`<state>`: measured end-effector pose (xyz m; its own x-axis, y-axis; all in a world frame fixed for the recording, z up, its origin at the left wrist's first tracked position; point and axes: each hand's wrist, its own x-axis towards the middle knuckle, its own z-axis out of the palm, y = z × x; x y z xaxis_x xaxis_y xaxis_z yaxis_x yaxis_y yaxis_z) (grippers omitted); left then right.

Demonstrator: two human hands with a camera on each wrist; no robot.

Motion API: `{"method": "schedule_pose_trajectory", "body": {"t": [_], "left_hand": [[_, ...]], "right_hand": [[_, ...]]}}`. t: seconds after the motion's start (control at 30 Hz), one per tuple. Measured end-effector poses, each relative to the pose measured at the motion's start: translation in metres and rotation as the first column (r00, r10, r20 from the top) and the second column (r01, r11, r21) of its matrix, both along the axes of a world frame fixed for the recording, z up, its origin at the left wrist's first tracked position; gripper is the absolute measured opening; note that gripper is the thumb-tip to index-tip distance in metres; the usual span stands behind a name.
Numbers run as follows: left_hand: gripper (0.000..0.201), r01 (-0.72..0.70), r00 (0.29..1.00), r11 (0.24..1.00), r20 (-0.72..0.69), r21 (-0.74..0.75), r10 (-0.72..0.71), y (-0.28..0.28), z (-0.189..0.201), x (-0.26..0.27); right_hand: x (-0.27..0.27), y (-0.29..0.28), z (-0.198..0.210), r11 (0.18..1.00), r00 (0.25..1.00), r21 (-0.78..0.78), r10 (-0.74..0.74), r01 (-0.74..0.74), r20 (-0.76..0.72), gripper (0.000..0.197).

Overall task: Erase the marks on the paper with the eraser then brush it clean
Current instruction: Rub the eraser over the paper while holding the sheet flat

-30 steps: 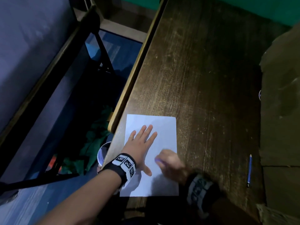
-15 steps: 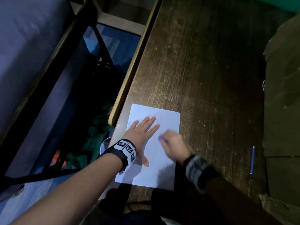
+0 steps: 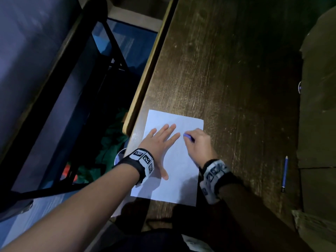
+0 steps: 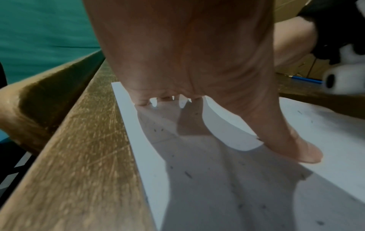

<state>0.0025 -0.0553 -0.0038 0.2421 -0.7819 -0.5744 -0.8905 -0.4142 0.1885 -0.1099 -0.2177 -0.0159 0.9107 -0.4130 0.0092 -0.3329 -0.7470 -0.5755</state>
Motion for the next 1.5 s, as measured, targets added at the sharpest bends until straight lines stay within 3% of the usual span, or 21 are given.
{"method": "schedule_pose_trajectory", "body": {"t": [0.07, 0.13, 0.17, 0.2, 0.27, 0.33, 0.37, 0.43, 0.5, 0.6, 0.67, 0.73, 0.87, 0.9, 0.97, 1.03, 1.1, 1.2, 1.27, 1.43, 1.5], "left_hand": [[0.164, -0.008, 1.000, 1.000, 0.002, -0.010, 0.008, 0.001, -0.002, 0.000], [0.163, -0.013, 1.000, 1.000, 0.010, -0.021, 0.013, 0.002, -0.004, 0.000], [0.163, -0.011, 1.000, 1.000, 0.011, -0.022, 0.011, 0.002, -0.003, 0.000], [0.163, -0.007, 1.000, 1.000, 0.009, -0.019, 0.007, 0.002, -0.002, 0.001], [0.164, -0.001, 1.000, 1.000, 0.004, -0.009, 0.001, 0.001, -0.001, 0.001], [0.165, -0.004, 1.000, 1.000, -0.003, -0.007, 0.004, 0.000, 0.000, 0.001], [0.165, -0.008, 1.000, 1.000, -0.003, -0.008, 0.008, 0.000, -0.001, 0.000], [0.165, -0.009, 1.000, 1.000, 0.006, -0.008, 0.009, 0.001, -0.001, 0.000], [0.164, -0.004, 1.000, 1.000, 0.018, -0.013, 0.004, 0.001, -0.002, 0.000], [0.163, -0.003, 1.000, 1.000, 0.021, -0.012, 0.003, 0.001, 0.002, 0.000], [0.161, 0.004, 1.000, 1.000, 0.020, -0.001, -0.004, -0.001, 0.007, -0.002], [0.151, 0.026, 0.999, 1.000, 0.032, -0.006, -0.026, -0.001, 0.015, -0.005], [0.073, 0.109, 0.994, 0.970, 0.007, -0.218, -0.110, 0.001, 0.020, -0.025], [0.072, 0.101, 0.994, 0.969, -0.020, -0.225, -0.108, 0.002, 0.017, -0.033], [0.108, 0.009, 0.996, 0.989, -0.086, -0.145, -0.021, 0.004, 0.010, -0.048], [0.133, -0.019, 0.999, 0.995, -0.049, -0.101, 0.014, 0.006, 0.001, -0.056], [0.138, -0.017, 1.000, 0.995, -0.020, -0.099, 0.015, 0.007, -0.006, -0.059], [0.141, -0.021, 1.000, 0.996, -0.019, -0.088, 0.019, 0.007, -0.007, -0.060], [0.143, -0.017, 1.000, 0.997, -0.006, -0.078, 0.016, 0.004, -0.006, -0.062], [0.144, -0.009, 1.000, 0.999, -0.001, -0.040, 0.009, 0.000, -0.004, -0.062], [0.144, -0.008, 1.000, 0.999, 0.004, -0.036, 0.008, 0.000, -0.005, -0.062]], "right_hand": [[-0.030, 0.031, 0.000, 0.990, 0.990, 0.040, 0.136, -0.134, -0.048, 0.020], [-0.069, 0.062, 0.005, 0.902, 0.899, 0.091, 0.429, -0.421, -0.087, 0.019], [-0.073, 0.060, 0.002, 0.866, 0.856, 0.147, 0.497, -0.479, -0.142, 0.021], [-0.065, 0.050, 0.000, 0.872, 0.855, 0.156, 0.486, -0.463, -0.180, 0.025], [-0.036, 0.022, -0.007, 0.967, 0.951, 0.059, 0.256, -0.249, -0.171, 0.029], [-0.018, 0.002, -0.006, 0.999, 0.999, 0.047, 0.004, -0.003, -0.032, 0.013], [-0.019, 0.005, -0.005, 0.999, 0.999, 0.043, -0.034, 0.034, 0.019, 0.008], [-0.044, 0.033, -0.004, 0.998, 0.999, 0.044, 0.042, -0.042, 0.012, 0.007], [-0.089, 0.064, 0.000, 0.968, 0.970, 0.058, 0.244, -0.244, 0.005, 0.006], [-0.122, 0.072, 0.006, 0.900, 0.912, 0.227, 0.400, -0.373, -0.089, 0.007], [-0.118, 0.065, 0.009, 0.920, 0.936, 0.240, 0.339, -0.309, -0.097, 0.008], [-0.108, 0.056, 0.009, 0.969, 0.994, 0.227, 0.107, -0.100, -0.020, 0.005], [-0.091, 0.037, 0.000, 0.937, 0.972, 0.264, -0.233, 0.229, -0.019, 0.010], [-0.088, 0.035, -0.001, 0.928, 0.965, 0.270, -0.261, 0.256, -0.020, 0.011], [-0.078, 0.032, -0.003, 0.930, 0.961, 0.251, -0.278, 0.270, -0.002, 0.012], [-0.074, 0.033, -0.004, 0.949, 0.963, 0.178, -0.268, 0.262, 0.011, 0.012], [-0.082, 0.042, -0.007, 0.963, 0.972, 0.141, -0.236, 0.231, 0.020, 0.012], [-0.116, 0.075, 0.001, 0.987, 0.998, 0.147, 0.059, -0.059, 0.005, 0.007], [-0.115, 0.067, 0.008, 0.964, 0.984, 0.211, 0.173, -0.159, -0.048, 0.005], [-0.067, 0.016, -0.002, 0.984, 0.989, 0.109, -0.142, 0.144, -0.029, 0.009], [-0.080, 0.036, -0.005, 0.988, 0.995, 0.116, -0.101, 0.102, -0.014, 0.009]]}}
